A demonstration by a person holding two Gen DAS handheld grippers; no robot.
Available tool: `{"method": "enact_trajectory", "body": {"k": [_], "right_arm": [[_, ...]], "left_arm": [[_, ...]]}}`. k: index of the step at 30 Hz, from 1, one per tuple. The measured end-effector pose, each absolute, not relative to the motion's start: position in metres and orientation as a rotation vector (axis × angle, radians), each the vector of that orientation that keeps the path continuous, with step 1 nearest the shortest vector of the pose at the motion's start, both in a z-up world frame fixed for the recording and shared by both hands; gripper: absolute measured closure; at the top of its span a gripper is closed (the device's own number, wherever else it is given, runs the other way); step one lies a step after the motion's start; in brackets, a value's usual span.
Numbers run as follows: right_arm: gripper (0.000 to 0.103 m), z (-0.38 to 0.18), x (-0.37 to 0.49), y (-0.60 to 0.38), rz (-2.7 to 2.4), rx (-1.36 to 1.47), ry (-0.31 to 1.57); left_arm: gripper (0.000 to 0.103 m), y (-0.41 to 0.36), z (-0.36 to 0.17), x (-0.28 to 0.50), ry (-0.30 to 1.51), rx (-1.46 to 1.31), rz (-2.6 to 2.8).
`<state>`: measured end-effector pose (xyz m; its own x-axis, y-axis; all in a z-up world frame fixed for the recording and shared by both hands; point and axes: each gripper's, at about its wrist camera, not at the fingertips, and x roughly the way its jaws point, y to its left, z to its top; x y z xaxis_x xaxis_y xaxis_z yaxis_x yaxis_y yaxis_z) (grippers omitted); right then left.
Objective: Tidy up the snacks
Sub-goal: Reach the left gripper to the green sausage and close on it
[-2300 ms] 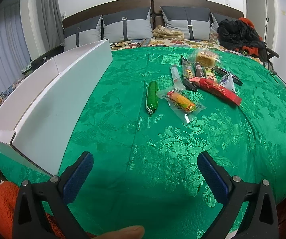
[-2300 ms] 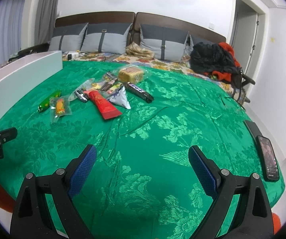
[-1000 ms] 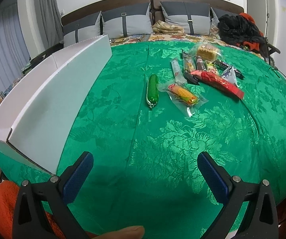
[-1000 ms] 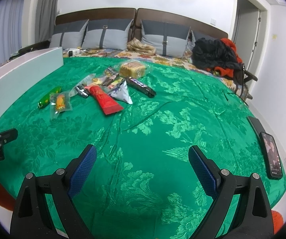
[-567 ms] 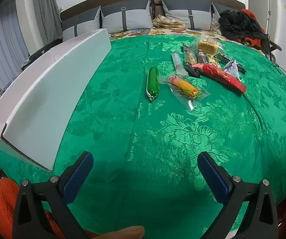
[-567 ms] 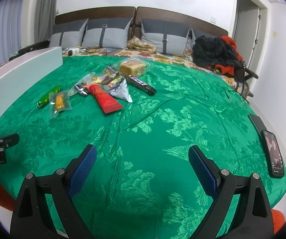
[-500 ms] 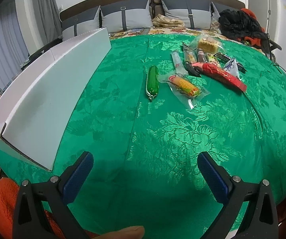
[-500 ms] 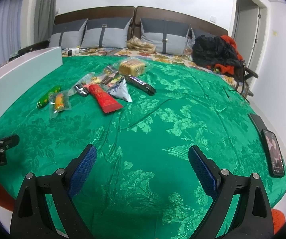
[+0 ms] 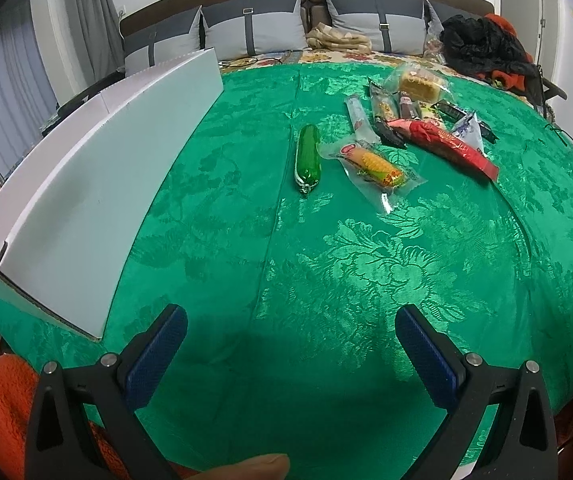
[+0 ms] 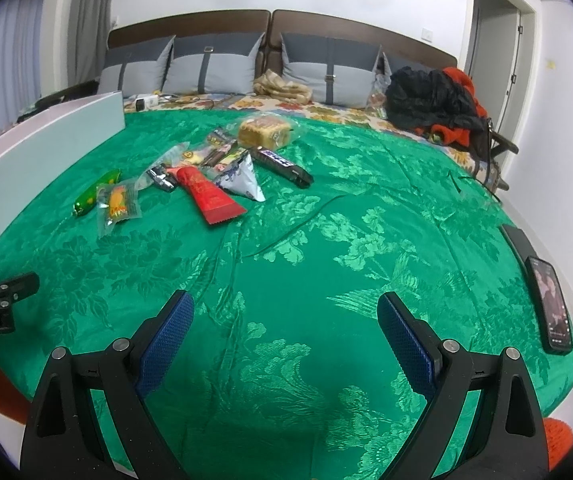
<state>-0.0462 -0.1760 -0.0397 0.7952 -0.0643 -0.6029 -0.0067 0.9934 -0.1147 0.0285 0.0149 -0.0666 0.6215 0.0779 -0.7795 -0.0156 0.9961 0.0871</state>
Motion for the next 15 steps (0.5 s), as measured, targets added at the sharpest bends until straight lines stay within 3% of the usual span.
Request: {"method": "enact_trajectory", "body": {"k": [15], "right_arm": [[0.008,-0.049,-0.036,-0.201,-0.07,0.001,0.722]], "left_arm": [[0.0,0.036,-0.087,0.061,0.991,0.012,0.071]]}}
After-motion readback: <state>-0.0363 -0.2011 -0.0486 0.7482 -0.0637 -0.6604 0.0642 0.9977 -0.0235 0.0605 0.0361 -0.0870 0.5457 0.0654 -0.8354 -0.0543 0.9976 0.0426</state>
